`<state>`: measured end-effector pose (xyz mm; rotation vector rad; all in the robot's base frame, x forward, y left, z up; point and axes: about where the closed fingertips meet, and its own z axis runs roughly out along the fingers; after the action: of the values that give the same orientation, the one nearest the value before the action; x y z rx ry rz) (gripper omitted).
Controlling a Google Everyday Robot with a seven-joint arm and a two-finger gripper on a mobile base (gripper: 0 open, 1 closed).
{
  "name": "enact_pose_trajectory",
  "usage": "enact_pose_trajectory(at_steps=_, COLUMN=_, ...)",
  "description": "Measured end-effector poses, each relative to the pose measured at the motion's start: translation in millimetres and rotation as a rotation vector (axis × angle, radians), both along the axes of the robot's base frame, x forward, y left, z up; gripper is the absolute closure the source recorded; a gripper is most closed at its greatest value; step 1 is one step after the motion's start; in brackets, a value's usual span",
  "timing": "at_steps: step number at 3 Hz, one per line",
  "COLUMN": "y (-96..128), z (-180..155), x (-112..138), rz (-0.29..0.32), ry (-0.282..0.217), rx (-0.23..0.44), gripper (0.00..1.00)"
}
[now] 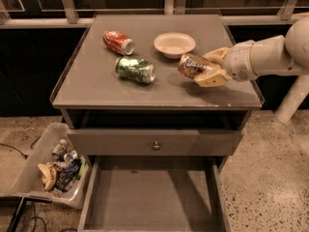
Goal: Pick orange can from middle drawer and place on counter
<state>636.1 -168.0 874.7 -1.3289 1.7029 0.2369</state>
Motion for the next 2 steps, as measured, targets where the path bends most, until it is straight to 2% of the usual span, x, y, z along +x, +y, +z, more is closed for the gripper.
enact_pose_trajectory(at_steps=2, y=8.8, z=-6.8, x=15.7, rz=-0.046, ry=0.027, rx=0.027, gripper=1.00)
